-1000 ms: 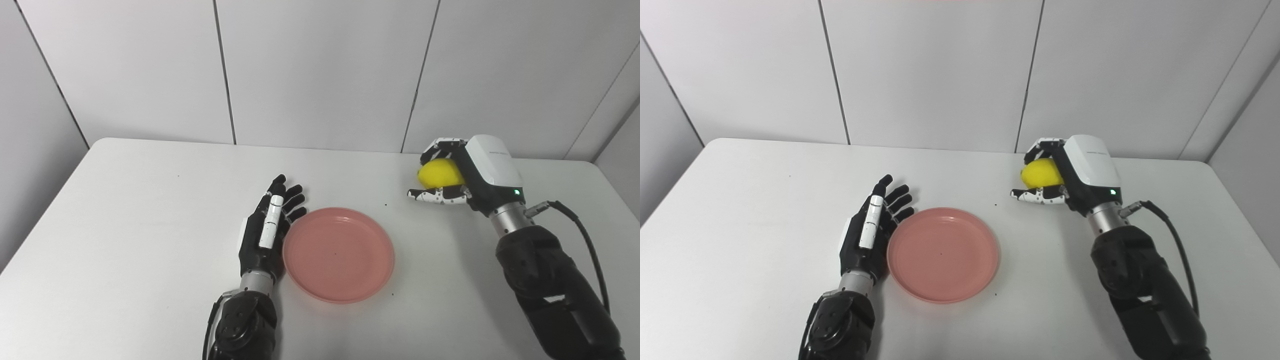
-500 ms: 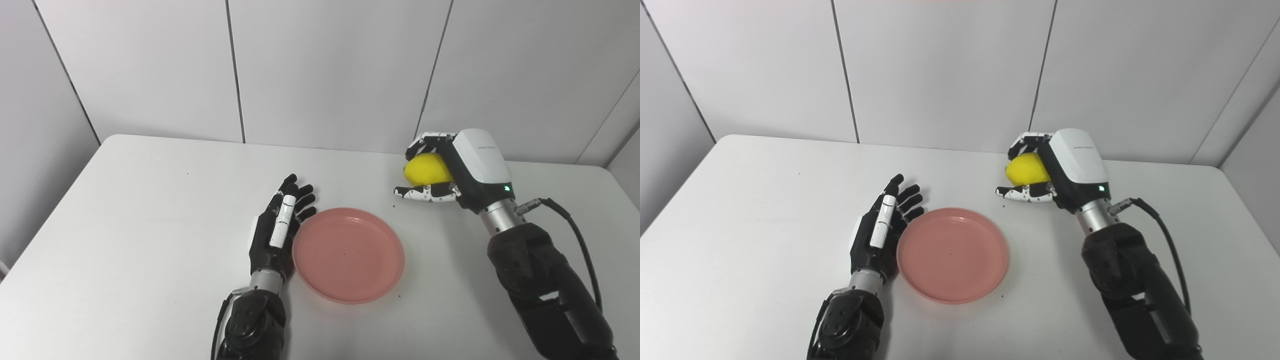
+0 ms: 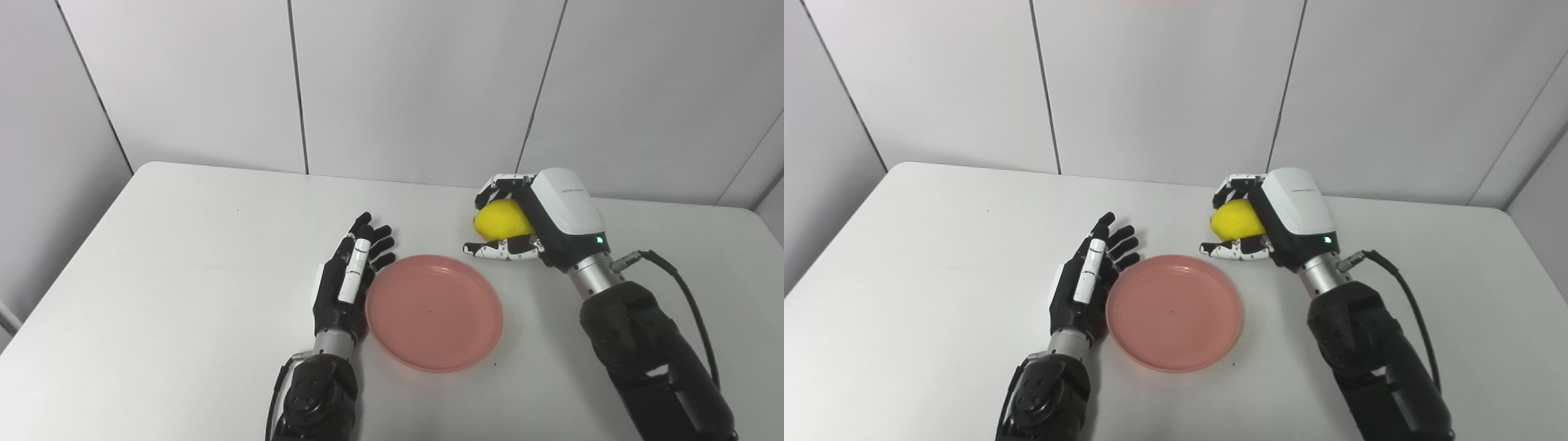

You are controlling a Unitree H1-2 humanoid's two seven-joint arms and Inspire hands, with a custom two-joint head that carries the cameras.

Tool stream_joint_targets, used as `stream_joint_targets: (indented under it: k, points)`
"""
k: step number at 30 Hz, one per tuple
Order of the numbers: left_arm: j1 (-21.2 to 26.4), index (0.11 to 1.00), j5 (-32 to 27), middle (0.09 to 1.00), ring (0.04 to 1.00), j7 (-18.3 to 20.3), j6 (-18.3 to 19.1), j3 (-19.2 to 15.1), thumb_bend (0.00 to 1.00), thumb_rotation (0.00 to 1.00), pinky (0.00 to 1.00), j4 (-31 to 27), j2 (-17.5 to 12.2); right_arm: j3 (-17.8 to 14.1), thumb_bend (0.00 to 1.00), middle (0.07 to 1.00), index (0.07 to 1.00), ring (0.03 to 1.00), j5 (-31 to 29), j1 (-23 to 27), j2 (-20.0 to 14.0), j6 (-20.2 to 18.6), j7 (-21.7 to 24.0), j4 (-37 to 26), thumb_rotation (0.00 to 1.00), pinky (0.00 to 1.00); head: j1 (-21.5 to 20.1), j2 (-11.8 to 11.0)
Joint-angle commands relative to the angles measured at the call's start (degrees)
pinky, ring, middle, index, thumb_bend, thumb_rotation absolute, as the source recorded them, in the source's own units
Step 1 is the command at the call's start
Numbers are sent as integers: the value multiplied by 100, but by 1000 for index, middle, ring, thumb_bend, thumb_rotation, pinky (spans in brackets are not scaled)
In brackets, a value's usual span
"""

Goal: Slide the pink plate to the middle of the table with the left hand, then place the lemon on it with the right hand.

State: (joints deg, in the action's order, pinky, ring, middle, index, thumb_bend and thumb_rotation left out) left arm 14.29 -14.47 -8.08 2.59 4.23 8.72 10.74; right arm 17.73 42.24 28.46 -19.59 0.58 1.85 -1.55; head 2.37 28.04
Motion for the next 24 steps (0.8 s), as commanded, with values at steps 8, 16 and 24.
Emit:
stream_joint_targets:
  k: [8,16,24]
  points:
    - [-40,837,-77,747,773,-161,114,-40,714,673,731,76,628,135,500,318,480,225,38,271,158,202,94,-14,168,159,-46,22]
    - [-26,845,130,753,778,-155,-63,62,752,805,749,137,563,324,499,311,478,228,127,152,325,327,102,175,170,166,-66,36]
    - [0,851,234,780,777,-149,-136,90,798,896,755,179,534,479,498,313,478,230,247,36,400,256,228,264,171,168,-85,36]
